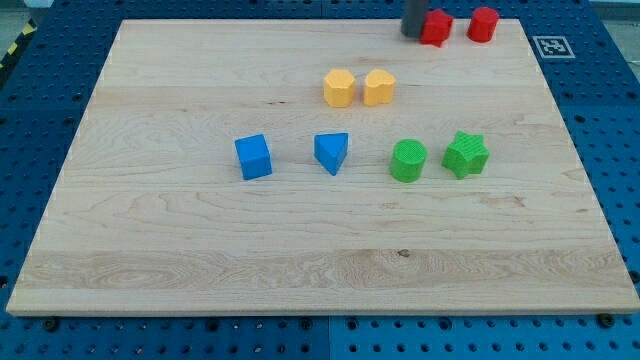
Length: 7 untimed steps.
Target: Push the green star to the center right side of the board
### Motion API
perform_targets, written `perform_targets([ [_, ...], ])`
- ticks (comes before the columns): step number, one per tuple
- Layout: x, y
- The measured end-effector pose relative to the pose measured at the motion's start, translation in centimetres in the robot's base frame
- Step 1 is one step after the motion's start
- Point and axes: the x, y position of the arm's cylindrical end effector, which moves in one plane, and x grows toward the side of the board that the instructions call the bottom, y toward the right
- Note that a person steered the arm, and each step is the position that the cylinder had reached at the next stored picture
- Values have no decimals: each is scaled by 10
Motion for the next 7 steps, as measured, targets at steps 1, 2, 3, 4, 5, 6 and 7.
perform_targets([
  [1, -1, 36],
  [2, -1, 13],
  [3, 0, -41],
  [4, 1, -86],
  [5, 8, -98],
  [6, 8, -99],
  [7, 8, -99],
])
